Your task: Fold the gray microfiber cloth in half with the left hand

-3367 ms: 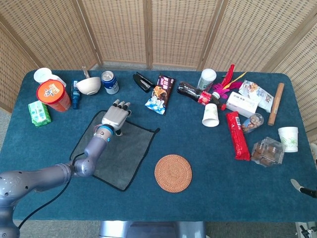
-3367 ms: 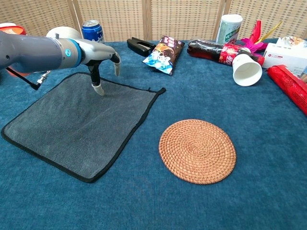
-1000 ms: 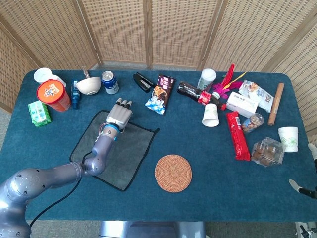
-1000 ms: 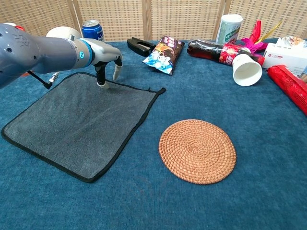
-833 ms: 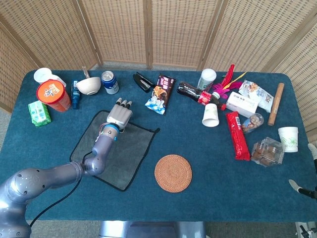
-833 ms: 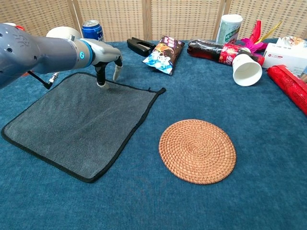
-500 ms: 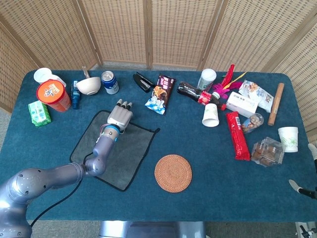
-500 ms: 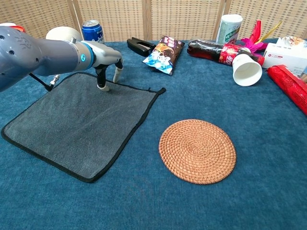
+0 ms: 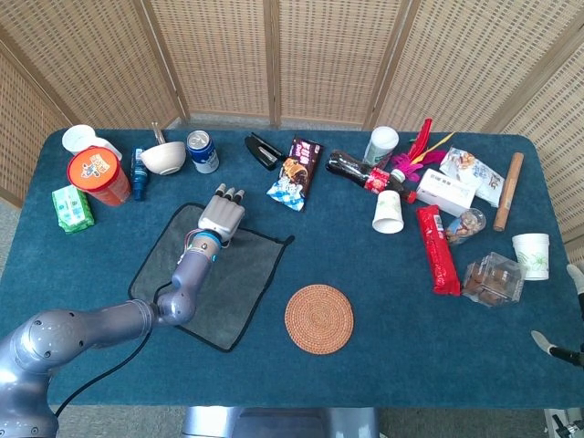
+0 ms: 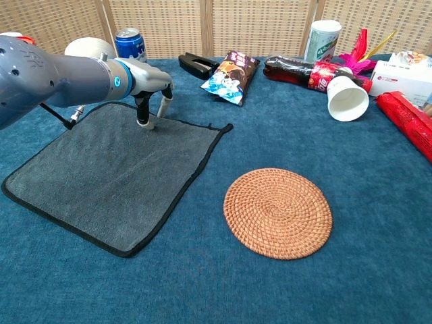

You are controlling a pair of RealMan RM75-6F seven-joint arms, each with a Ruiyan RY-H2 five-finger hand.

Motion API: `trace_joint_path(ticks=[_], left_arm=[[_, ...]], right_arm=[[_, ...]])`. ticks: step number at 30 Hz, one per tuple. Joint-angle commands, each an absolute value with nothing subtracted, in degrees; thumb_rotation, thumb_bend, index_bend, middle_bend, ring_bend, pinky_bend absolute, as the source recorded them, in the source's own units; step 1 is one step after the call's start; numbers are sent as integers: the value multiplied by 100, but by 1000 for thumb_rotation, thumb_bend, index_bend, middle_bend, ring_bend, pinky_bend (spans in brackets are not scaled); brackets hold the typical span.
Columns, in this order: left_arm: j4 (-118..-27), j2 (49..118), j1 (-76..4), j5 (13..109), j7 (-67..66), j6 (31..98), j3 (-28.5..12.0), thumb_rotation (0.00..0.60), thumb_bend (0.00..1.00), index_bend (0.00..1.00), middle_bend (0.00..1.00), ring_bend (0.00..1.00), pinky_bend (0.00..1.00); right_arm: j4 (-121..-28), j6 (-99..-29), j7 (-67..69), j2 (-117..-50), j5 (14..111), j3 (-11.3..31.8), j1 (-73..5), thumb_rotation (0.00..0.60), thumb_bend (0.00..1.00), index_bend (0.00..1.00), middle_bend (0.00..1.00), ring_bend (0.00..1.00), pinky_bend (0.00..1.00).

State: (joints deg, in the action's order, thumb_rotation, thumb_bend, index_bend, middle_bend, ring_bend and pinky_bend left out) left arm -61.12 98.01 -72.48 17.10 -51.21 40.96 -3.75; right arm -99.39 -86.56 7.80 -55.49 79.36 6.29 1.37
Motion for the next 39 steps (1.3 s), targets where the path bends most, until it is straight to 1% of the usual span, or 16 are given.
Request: trace_joint_path(ticks=[1,8,15,25,39], left_arm=[[-6104,9802,-7248,1704,-5122,4097,-378,600,369,465,0,0,0],[-6099,9769,-7255,1708,-5113,4113,-409,600,370,460,0,0,0],[-6056,9801,-7268,1708,-5149,4139,-413,600,375,476,0,0,0],[-5914,9888,-7273,1746,-5195,4132,-413,600,373,438,0,0,0],[-5875,9960,-7268,1738,-5256,4119,-452,600,372,465,0,0,0]], right_arm=[[-9941,-8654,788,-5548,7939,629,136,600,0,0,0,0,0],[-9943,-8621,796,-5546,7939,619,124,600,0,0,0,0,0],[-9960,-8601,785,-5543,7940,610,116,600,0,0,0,0,0],[-9961,-8579,802,-5541,7934,603,110,600,0,0,0,0,0],[-9963,-8567,888,-5527,7984,584,103,600,0,0,0,0,0]])
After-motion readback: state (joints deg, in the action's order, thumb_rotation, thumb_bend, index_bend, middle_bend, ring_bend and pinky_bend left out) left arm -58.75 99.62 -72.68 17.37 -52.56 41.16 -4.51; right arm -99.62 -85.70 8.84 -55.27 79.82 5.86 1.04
